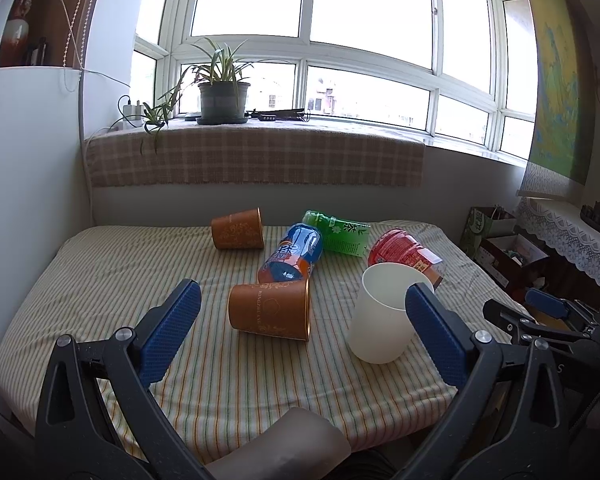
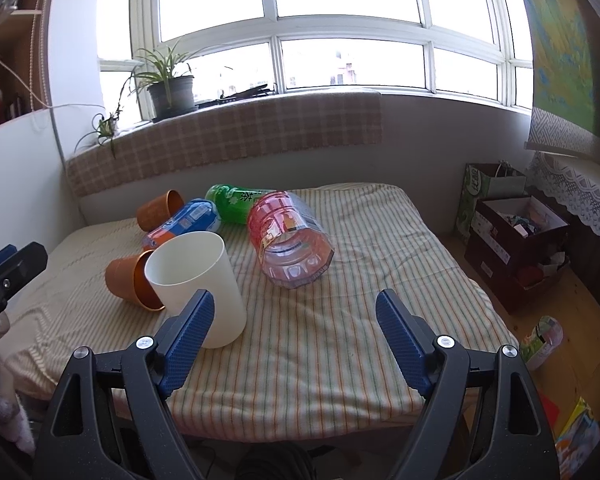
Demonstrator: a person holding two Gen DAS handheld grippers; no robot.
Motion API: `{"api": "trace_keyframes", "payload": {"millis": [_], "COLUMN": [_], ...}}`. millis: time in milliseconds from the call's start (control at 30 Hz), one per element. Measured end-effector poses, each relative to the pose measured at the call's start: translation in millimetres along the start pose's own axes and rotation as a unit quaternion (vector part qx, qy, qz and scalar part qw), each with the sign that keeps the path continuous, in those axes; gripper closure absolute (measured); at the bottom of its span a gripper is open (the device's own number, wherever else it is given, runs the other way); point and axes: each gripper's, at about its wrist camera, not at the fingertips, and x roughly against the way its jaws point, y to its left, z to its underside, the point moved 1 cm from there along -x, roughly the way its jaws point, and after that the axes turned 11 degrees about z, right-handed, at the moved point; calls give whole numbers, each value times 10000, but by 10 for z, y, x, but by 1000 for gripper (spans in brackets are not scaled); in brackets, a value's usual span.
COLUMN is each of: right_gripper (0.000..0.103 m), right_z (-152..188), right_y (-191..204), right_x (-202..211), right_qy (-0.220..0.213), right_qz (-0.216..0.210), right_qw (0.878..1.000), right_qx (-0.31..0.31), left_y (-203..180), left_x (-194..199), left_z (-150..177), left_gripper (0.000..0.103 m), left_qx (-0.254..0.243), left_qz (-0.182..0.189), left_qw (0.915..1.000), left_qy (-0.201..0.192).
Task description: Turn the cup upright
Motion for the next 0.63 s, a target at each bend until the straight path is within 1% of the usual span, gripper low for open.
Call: {"api": "trace_keyframes", "payload": {"millis": [233, 633], "right_gripper": [20, 20], "right_z": [4, 48], "right_y": [16, 25], "right_x": [-20, -169], "right_qy": [48, 261], "right_qz": [-12, -27], "right_qw": [10000, 9996], "right_qx": [30, 32], "left_y": [4, 61], "left_x": [-5, -11], "left_z": [-3, -19], "left_gripper": [0, 0], "left_qx": [-6, -48], "left_qz": [-19, -79], "left_qw": [10000, 9999], "left_qy": [-13, -78]}}
